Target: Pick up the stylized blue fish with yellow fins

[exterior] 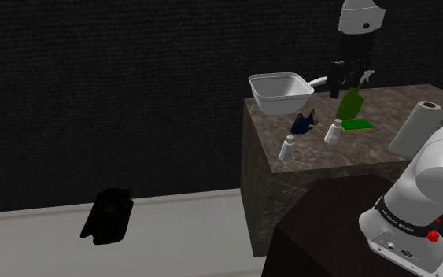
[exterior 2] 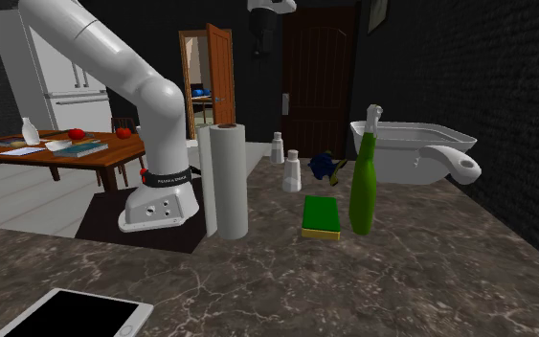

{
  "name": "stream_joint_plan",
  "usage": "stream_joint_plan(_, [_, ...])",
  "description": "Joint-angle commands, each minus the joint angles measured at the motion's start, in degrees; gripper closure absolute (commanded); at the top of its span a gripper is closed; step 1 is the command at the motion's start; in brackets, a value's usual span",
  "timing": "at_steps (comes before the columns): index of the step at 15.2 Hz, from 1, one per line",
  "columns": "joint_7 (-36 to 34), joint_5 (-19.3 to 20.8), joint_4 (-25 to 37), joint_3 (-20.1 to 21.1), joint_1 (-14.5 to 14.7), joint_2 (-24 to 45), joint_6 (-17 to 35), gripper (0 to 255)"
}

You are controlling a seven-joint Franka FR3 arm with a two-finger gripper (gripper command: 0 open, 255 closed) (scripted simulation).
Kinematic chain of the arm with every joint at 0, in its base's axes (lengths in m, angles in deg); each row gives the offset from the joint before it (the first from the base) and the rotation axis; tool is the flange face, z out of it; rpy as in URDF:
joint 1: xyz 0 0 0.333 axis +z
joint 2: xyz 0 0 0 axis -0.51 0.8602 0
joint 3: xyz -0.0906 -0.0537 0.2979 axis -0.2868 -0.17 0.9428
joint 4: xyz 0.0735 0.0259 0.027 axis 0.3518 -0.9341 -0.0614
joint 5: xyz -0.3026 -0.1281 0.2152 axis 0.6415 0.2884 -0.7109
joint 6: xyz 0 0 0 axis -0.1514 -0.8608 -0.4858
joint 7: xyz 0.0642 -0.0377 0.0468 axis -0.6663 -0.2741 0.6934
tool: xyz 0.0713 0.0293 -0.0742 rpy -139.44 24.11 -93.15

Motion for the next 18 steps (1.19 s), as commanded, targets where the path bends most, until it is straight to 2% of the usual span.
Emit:
stream_joint_plan(1, [0.0, 0.0, 0.0, 0.0, 0.0, 0.0, 0.0, 0])
stream_joint_plan(10, [3.9, 6.1, -12.9, -5.0, -2.4, 4.2, 22.5, 0])
stream_joint_plan(18, [6.4, 11.7, -17.8, -10.2, -5.0, 17.2, 45.5, 0])
